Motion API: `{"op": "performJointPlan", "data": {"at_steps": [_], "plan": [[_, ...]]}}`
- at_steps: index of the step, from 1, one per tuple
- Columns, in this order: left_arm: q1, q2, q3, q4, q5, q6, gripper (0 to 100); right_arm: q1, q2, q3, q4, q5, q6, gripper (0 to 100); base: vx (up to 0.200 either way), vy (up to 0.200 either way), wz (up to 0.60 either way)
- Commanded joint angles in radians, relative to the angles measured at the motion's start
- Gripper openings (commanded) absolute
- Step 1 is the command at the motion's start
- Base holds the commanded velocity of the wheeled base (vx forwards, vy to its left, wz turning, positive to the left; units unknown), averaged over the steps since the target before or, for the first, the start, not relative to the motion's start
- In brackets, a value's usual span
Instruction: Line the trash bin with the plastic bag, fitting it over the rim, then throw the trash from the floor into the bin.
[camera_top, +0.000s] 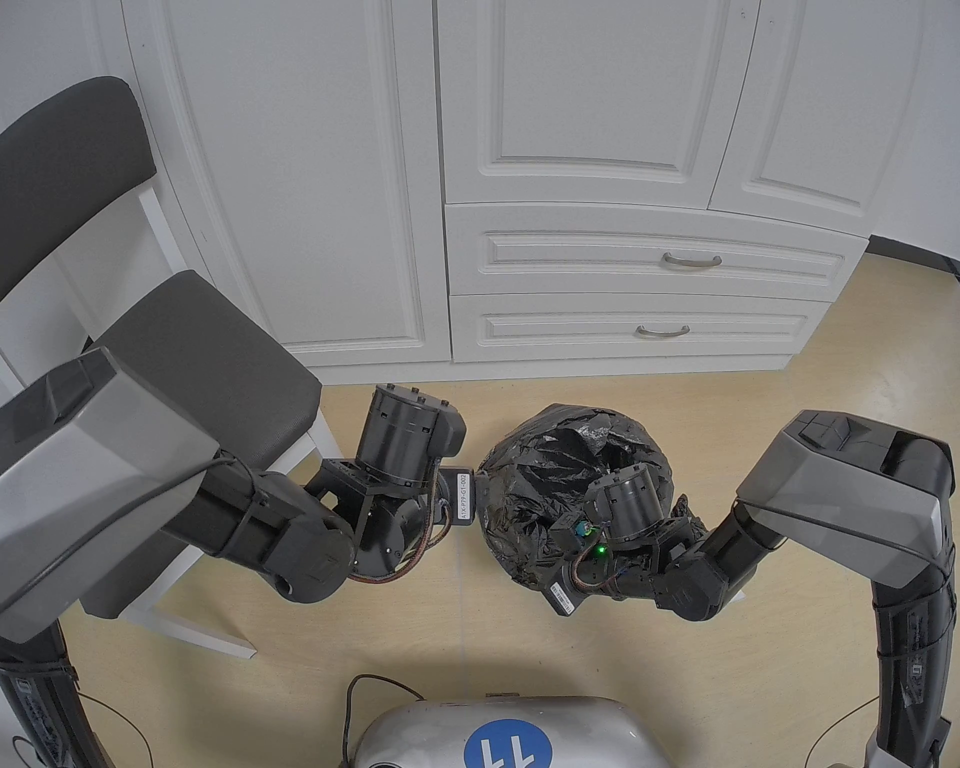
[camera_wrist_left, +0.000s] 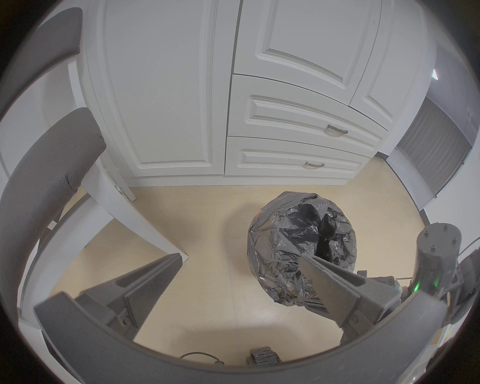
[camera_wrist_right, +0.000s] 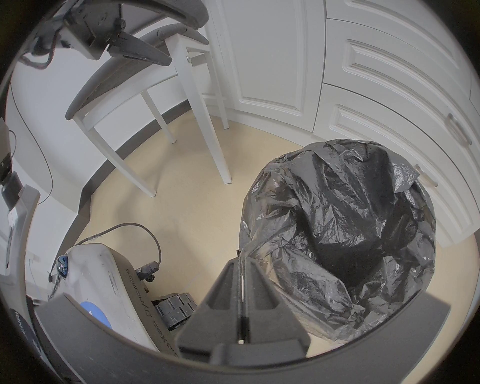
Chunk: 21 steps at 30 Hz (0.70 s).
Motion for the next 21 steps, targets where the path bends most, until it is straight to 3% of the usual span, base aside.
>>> {"op": "performJointPlan", "data": {"at_steps": [1, 10, 15, 21], "plan": [[0.000, 0.000, 0.001, -0.002, 0.002, -0.002, 100, -0.016, -0.030, 0.003, -0.026, 0.001, 0.000, 0, 0.000, 0.000, 0.00], [0.001, 0.008, 0.001, -0.045, 0.002, 0.000, 100, -0.134, -0.029, -0.072, -0.030, -0.003, -0.002, 0, 0.000, 0.000, 0.00], [0.001, 0.012, -0.001, -0.047, 0.002, 0.000, 100, -0.145, 0.051, -0.127, -0.029, -0.004, -0.002, 0, 0.000, 0.000, 0.00], [0.001, 0.014, -0.004, -0.047, 0.004, 0.000, 100, -0.155, 0.140, -0.187, -0.026, -0.053, -0.014, 0, 0.000, 0.000, 0.00]]}}
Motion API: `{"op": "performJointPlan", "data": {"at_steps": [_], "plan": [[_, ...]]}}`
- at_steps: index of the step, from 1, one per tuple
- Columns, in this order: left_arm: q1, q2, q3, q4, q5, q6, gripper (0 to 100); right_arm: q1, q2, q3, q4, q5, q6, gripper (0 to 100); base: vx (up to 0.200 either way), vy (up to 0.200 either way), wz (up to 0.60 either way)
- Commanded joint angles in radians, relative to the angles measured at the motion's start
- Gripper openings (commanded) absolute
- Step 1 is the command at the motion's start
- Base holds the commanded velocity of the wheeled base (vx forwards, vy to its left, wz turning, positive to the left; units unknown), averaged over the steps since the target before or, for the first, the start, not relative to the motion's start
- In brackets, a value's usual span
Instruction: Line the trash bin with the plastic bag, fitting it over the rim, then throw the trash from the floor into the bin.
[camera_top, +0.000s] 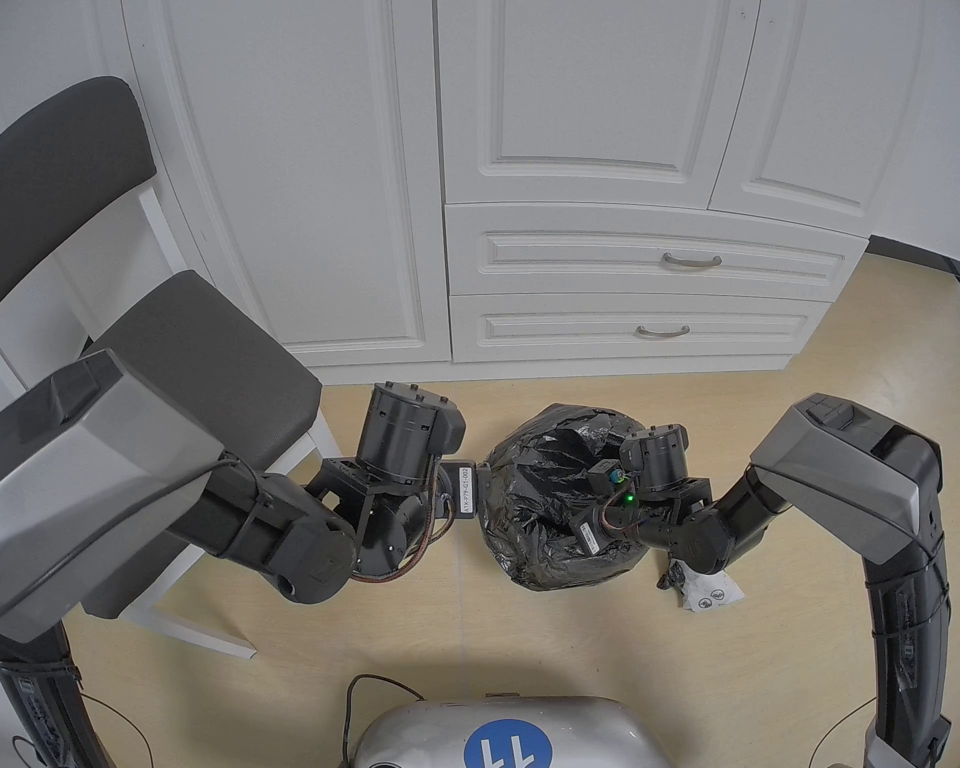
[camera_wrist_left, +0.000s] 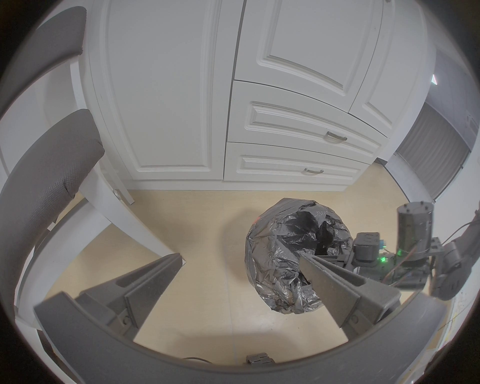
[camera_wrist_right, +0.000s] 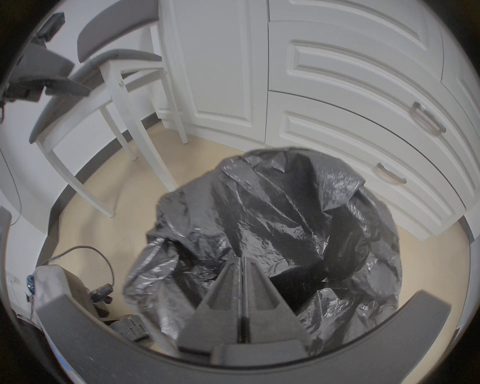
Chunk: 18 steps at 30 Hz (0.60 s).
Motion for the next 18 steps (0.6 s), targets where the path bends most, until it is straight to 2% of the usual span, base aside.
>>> {"op": "performJointPlan", "data": {"at_steps": [1, 6, 11, 18], "plan": [[0.000, 0.007, -0.006, 0.000, 0.001, 0.000, 100, -0.009, 0.061, -0.018, 0.011, -0.012, -0.013, 0, 0.000, 0.000, 0.00], [-0.002, 0.011, -0.011, -0.002, 0.002, 0.000, 100, 0.005, 0.015, 0.042, 0.025, -0.005, -0.024, 0, 0.000, 0.000, 0.00], [-0.005, 0.012, -0.008, -0.015, 0.004, 0.001, 100, -0.006, -0.039, 0.119, 0.078, 0.044, -0.148, 0, 0.000, 0.000, 0.00], [-0.005, 0.012, -0.008, -0.015, 0.004, 0.000, 100, 0.019, -0.048, 0.177, 0.077, 0.074, -0.165, 0, 0.000, 0.000, 0.00]]}}
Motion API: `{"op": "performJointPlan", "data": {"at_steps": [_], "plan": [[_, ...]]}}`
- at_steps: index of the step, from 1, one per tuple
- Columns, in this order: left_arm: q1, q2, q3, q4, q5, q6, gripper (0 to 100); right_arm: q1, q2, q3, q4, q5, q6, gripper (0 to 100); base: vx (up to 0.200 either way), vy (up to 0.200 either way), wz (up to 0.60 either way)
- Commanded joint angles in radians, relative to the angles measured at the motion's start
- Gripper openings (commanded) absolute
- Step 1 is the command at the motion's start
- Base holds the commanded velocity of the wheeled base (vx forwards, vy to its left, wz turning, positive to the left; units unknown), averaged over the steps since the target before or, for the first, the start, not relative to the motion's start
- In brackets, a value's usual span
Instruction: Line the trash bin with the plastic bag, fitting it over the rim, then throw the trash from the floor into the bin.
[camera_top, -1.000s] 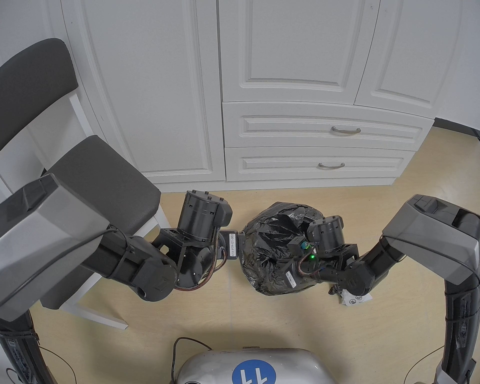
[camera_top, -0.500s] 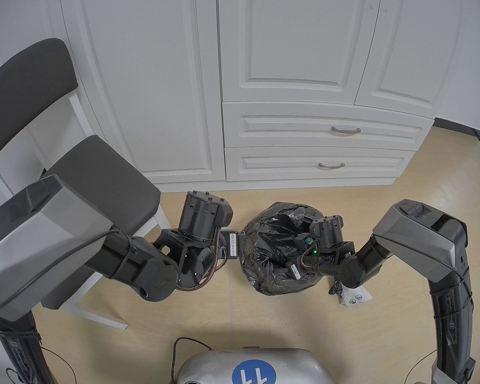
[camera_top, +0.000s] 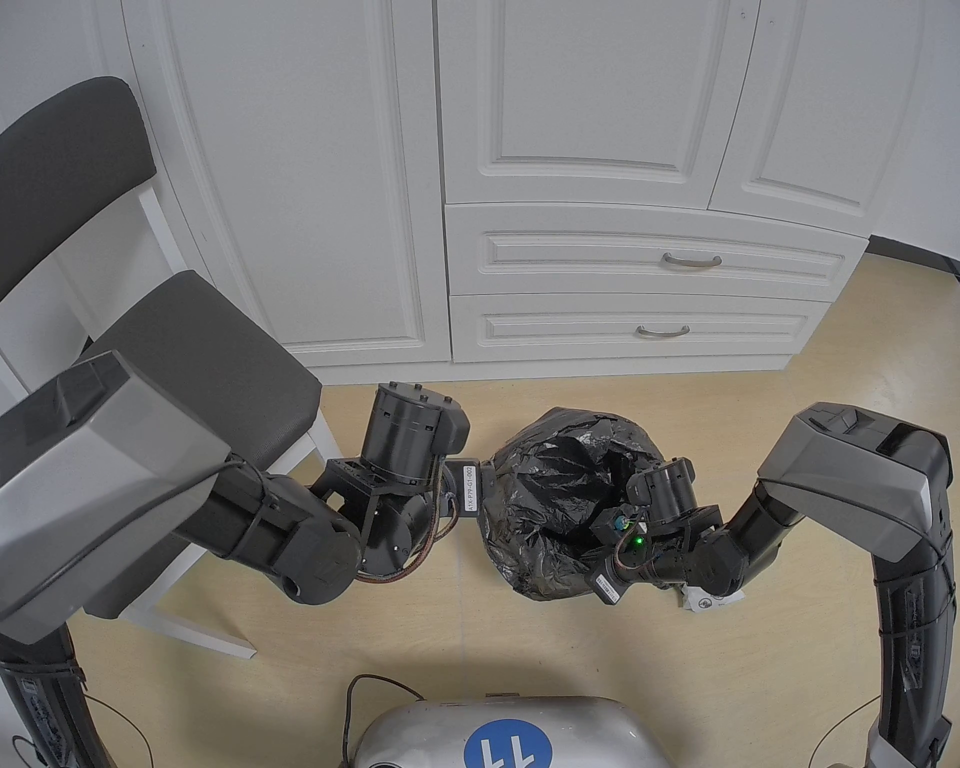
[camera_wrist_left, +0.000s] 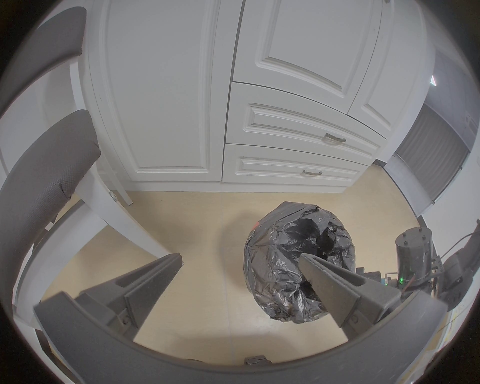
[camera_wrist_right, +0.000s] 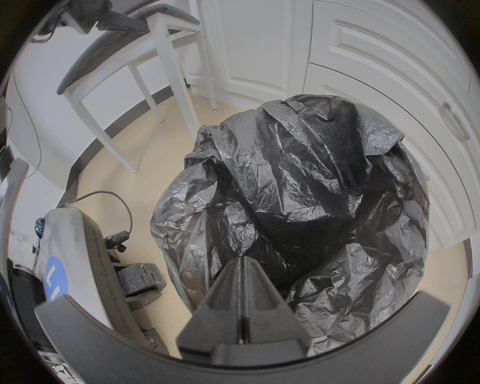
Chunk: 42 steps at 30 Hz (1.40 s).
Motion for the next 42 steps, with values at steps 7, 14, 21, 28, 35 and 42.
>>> {"op": "performJointPlan", "data": {"at_steps": [7, 14, 21, 28, 35, 42], "plan": [[0.000, 0.001, 0.001, -0.002, 0.001, -0.001, 100, 0.025, -0.022, 0.030, -0.017, 0.017, -0.016, 0, 0.000, 0.000, 0.00], [0.000, 0.002, -0.001, -0.008, 0.001, -0.001, 100, 0.002, 0.008, -0.024, -0.076, 0.010, 0.026, 0, 0.000, 0.000, 0.00], [0.000, 0.025, -0.002, -0.048, 0.001, 0.008, 100, -0.033, 0.060, -0.102, -0.135, 0.006, 0.084, 0, 0.000, 0.000, 0.00], [-0.002, 0.051, 0.004, -0.126, 0.004, 0.045, 100, -0.076, 0.110, -0.286, -0.136, -0.113, 0.223, 0, 0.000, 0.000, 0.00], [-0.016, 0.053, 0.008, -0.129, 0.007, 0.051, 100, -0.084, 0.195, -0.487, -0.136, -0.199, 0.343, 0, 0.000, 0.000, 0.00], [-0.016, 0.054, 0.010, -0.129, 0.007, 0.051, 100, -0.084, 0.227, -0.584, -0.135, -0.256, 0.400, 0, 0.000, 0.000, 0.00]]}}
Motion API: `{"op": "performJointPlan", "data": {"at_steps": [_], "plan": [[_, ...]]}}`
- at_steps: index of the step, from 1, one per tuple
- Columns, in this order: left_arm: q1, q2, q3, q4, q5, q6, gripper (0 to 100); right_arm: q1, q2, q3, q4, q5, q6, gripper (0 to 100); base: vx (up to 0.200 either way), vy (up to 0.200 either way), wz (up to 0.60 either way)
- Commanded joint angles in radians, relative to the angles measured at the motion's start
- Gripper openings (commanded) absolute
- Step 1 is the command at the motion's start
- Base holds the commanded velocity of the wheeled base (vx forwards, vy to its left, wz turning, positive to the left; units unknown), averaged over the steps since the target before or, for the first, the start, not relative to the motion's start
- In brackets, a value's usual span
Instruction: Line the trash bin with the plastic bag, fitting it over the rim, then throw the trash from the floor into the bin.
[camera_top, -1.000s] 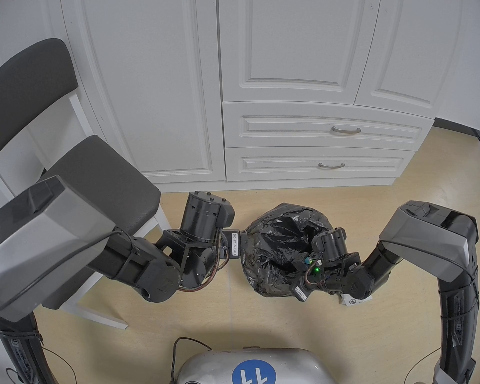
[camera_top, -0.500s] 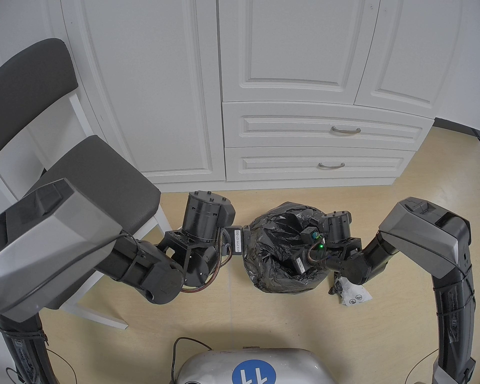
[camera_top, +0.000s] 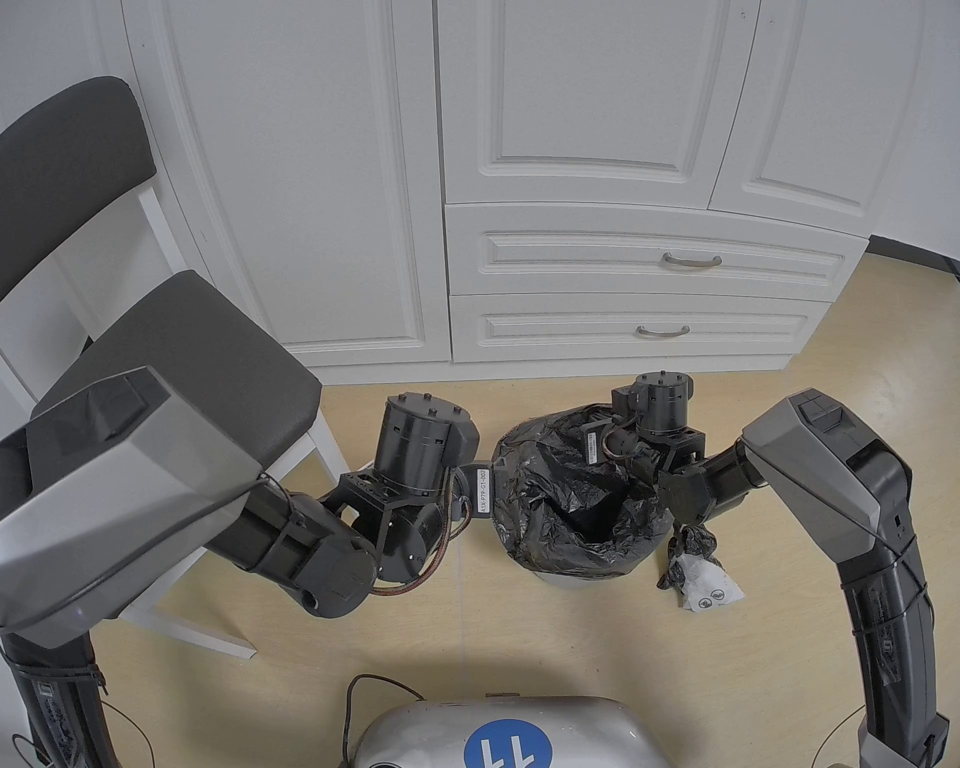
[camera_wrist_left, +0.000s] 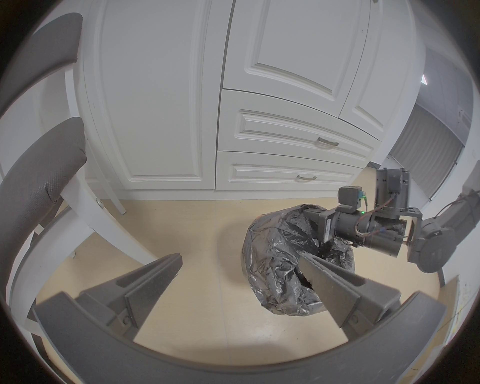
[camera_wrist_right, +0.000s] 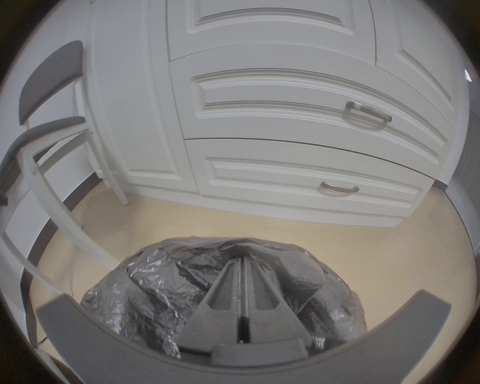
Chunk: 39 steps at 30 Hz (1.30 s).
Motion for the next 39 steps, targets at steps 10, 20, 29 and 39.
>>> {"op": "performJointPlan", "data": {"at_steps": [10, 20, 29, 39], "plan": [[-0.002, 0.005, 0.009, -0.003, 0.001, -0.001, 100, -0.004, 0.036, -0.023, 0.008, -0.020, 0.010, 0, 0.000, 0.000, 0.00], [-0.002, -0.033, 0.041, -0.023, 0.001, 0.026, 100, 0.051, -0.208, 0.309, -0.031, 0.134, 0.005, 0, 0.000, 0.000, 0.00], [-0.008, -0.220, 0.243, -0.034, -0.008, 0.072, 100, 0.025, -0.427, 0.615, -0.222, 0.157, -0.075, 0, 0.000, 0.000, 0.00], [-0.030, -0.545, 0.610, -0.287, -0.033, 0.172, 100, -0.042, -0.742, 1.002, -0.317, 0.152, -0.079, 100, 0.000, 0.000, 0.00]]}}
